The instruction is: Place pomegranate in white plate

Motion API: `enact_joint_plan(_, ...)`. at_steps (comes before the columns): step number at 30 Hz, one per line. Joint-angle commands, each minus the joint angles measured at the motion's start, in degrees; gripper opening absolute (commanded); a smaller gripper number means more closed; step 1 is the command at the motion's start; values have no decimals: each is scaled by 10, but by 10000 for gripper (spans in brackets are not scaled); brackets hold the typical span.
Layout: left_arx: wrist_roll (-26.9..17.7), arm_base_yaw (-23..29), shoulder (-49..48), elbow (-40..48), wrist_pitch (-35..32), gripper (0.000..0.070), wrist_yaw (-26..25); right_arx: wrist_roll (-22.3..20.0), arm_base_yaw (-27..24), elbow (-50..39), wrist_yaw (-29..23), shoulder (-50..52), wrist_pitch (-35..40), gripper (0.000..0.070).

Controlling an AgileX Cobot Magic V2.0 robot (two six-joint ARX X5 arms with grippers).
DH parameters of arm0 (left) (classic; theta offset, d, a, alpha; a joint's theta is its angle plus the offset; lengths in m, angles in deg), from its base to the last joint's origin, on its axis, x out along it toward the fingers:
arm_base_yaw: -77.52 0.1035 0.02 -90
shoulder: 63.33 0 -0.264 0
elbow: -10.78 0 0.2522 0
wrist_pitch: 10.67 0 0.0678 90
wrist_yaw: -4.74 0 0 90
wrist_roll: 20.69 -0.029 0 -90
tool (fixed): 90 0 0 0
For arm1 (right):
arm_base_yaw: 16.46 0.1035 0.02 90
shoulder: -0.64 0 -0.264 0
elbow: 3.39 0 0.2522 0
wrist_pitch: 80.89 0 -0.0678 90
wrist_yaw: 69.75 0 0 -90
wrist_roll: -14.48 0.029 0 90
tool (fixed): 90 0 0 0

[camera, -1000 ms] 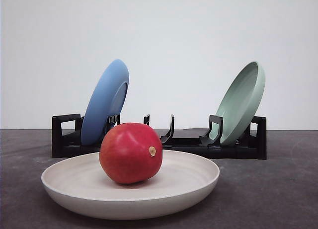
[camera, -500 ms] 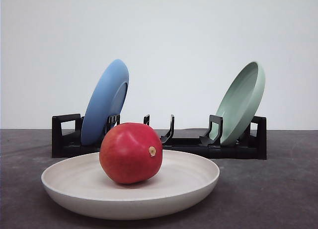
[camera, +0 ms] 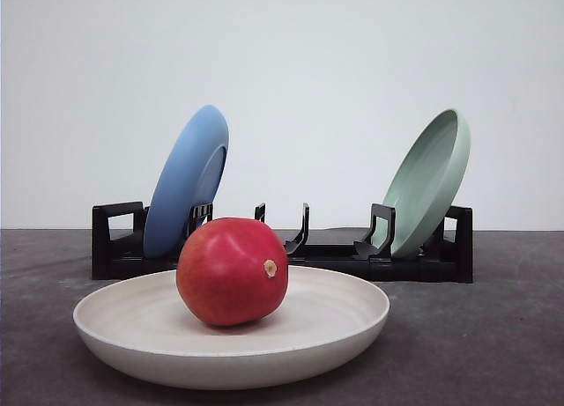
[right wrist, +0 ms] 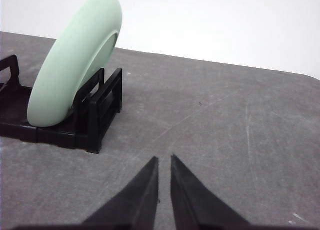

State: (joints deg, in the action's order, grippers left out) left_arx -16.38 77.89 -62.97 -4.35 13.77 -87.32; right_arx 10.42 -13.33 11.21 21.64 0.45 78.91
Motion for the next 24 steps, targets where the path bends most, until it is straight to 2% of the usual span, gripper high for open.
enact_joint_plan(1, 5, 1, 0, 7, 0, 33, 0, 8, 0, -2, 0, 0, 7, 40)
enact_joint_plan(24, 5, 1, 0, 7, 0, 33, 0, 8, 0, -2, 0, 0, 7, 40)
